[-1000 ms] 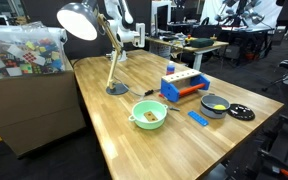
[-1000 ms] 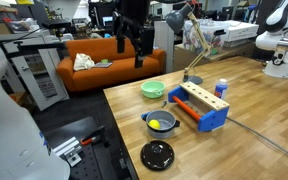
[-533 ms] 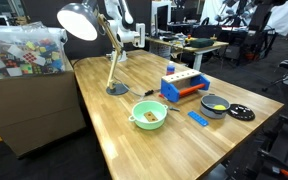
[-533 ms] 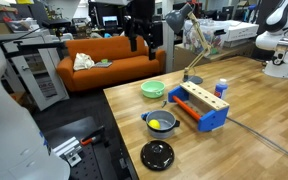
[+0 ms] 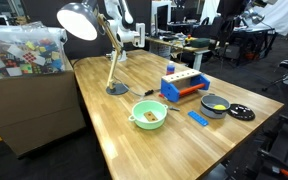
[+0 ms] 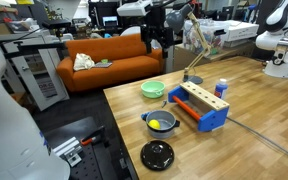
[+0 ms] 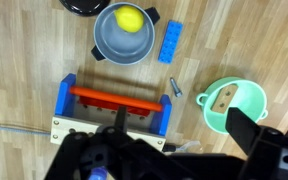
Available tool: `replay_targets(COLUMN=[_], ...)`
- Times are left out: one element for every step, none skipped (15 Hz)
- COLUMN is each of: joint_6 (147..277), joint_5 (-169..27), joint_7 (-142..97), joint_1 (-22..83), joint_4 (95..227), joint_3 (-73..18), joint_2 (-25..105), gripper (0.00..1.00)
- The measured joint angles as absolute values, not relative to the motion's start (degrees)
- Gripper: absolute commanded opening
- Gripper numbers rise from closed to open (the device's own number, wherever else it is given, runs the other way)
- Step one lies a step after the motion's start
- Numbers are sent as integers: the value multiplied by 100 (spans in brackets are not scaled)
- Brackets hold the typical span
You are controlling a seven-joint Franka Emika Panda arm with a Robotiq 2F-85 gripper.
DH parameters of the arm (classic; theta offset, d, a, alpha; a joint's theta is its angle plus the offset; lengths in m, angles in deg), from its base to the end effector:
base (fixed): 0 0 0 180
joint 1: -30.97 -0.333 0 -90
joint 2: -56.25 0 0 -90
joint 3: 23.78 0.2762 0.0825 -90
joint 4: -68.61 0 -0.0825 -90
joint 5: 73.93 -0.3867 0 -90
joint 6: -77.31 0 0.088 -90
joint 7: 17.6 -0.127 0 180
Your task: Remove the wooden block from the light-green bowl
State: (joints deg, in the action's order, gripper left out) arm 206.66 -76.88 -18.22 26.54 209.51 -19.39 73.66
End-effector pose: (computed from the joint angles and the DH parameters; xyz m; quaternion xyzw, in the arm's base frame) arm 0.4590 0.0724 0.3589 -0.9971 -0.0550 -0.0499 0.0133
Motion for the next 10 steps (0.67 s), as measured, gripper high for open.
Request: replay_targets(joint_6=[20666,20665,20665,20665,20665,20665,20665,20665,20665,20666], joint_5=[-7687,-7687,-7687,-7687,-7688,-7666,-7563,-7442,-7326,-7213], joint_7=[-1822,-1822,-1822,-1822,-1822,-1858,-1960,-2087,-2212,-2352], joint_1=[2664,2664,2664,2664,2661,2661,2661,2661,2659,2648], joint_4=[20951,20951,20951,20952,20953,20953,20945,20919,20861,20760], joint_3=[-1939,-1938,-1938,-1938,-1938,-1938,-1928,-1897,-1839,-1755], joint_2=[7385,7401,7403,7402,7400,7394,7381,7355,7302,7207], gripper=[100,100,100,100,100,100,100,100,100,100])
